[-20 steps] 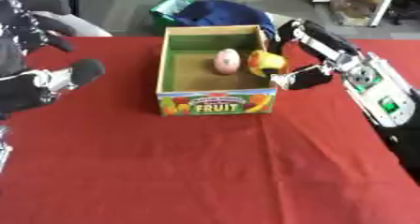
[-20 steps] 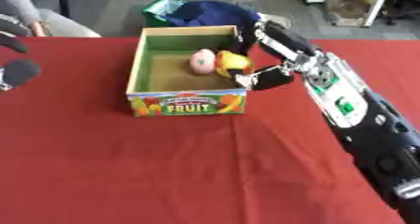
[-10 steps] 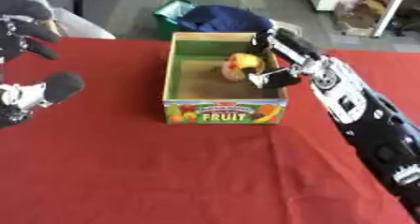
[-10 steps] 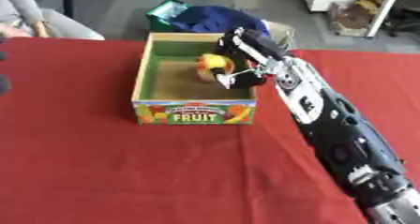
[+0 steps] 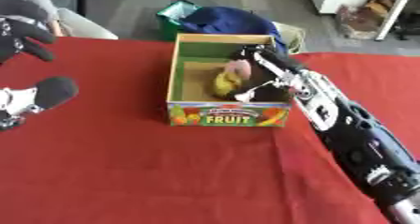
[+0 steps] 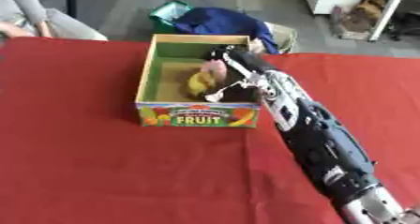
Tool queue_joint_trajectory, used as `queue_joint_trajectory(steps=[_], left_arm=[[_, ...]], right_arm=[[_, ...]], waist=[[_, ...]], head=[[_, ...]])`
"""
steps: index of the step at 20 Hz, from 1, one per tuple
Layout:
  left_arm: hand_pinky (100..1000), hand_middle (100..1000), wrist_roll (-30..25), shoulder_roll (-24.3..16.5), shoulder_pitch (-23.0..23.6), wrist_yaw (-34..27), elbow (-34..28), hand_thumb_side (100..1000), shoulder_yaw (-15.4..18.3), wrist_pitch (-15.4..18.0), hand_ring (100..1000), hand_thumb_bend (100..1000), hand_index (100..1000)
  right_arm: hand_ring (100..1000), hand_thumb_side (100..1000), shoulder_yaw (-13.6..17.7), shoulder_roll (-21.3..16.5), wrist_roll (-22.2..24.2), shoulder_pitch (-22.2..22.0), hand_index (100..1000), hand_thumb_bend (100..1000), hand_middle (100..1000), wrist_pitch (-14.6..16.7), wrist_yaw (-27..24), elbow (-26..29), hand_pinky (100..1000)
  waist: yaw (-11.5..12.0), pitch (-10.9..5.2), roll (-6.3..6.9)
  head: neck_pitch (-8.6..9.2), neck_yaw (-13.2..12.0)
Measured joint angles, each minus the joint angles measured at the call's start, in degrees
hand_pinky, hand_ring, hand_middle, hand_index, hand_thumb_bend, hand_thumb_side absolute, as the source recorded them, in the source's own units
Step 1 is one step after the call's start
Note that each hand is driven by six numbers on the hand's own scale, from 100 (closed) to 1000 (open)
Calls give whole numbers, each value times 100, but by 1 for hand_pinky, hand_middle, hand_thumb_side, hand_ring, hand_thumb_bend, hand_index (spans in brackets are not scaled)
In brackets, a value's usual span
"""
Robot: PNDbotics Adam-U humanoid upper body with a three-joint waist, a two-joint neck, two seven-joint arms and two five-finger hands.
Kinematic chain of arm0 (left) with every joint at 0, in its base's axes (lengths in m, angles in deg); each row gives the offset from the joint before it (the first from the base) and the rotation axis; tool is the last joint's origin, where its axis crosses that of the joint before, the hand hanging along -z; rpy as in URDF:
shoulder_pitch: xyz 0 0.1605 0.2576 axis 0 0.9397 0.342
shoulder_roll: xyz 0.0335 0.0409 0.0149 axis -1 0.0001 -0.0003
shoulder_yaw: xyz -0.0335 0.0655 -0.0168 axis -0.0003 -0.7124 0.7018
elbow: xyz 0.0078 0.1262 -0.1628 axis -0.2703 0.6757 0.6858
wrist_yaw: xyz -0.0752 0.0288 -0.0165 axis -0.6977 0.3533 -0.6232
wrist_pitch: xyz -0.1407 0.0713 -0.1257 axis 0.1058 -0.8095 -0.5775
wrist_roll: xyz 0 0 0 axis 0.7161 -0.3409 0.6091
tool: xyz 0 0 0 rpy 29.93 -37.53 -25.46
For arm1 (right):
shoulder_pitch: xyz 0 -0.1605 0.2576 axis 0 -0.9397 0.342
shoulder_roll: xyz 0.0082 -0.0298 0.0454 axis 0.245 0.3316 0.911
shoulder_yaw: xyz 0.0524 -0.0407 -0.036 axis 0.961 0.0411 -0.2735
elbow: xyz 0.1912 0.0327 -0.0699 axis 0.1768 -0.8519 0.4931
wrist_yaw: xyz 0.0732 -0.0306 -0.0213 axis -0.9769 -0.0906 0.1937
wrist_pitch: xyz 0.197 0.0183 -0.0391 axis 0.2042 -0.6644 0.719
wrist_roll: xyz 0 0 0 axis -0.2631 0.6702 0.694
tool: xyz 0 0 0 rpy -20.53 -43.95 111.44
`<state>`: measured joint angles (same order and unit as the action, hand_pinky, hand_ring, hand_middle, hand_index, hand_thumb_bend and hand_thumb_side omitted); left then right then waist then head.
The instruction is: Pick up objects on the table and place them in the box.
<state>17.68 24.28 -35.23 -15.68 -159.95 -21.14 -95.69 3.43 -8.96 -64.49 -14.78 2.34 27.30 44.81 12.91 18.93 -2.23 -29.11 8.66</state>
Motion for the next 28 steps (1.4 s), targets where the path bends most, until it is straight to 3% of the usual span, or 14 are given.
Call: queue_joint_trajectory(steps=[5,11,16,20,24,28], left_arm=[[524,641,46,0,156,11,-1,342,18,-39,605,922,700],[521,641,255,-2,474,103,68,341,131,-76,607,920,693],[516,639,474,-6,772,207,202,334,261,-82,608,916,691],[520,635,678,-6,964,285,303,324,376,-66,608,911,688],[526,634,832,-6,1103,305,363,323,439,-36,608,910,687],[507,630,912,-6,1229,308,388,329,482,-23,600,912,685]], right_arm=[[825,374,-19,-67,-168,-15,879,510,774,-92,-356,594,763],[770,254,-132,-497,-538,-366,804,379,693,-543,-1604,1894,706],[765,229,-74,-786,-981,-1416,799,279,674,-1190,-3169,3389,692],[767,271,276,-782,-1396,-2563,801,205,677,-1526,-4222,4588,691],[762,251,711,-509,-1775,-3424,800,218,671,-1671,-4677,5329,688],[748,264,949,-302,-2023,-4023,802,206,656,-1706,-4747,5720,677]], waist=[[-165,-22,0],[-591,-168,4],[-980,-295,35],[-1191,-357,54],[-1322,-395,91],[-1438,-417,94]], head=[[-9,-31],[-141,-259],[-318,-677],[-424,-918],[-526,-1029],[-651,-1088]])
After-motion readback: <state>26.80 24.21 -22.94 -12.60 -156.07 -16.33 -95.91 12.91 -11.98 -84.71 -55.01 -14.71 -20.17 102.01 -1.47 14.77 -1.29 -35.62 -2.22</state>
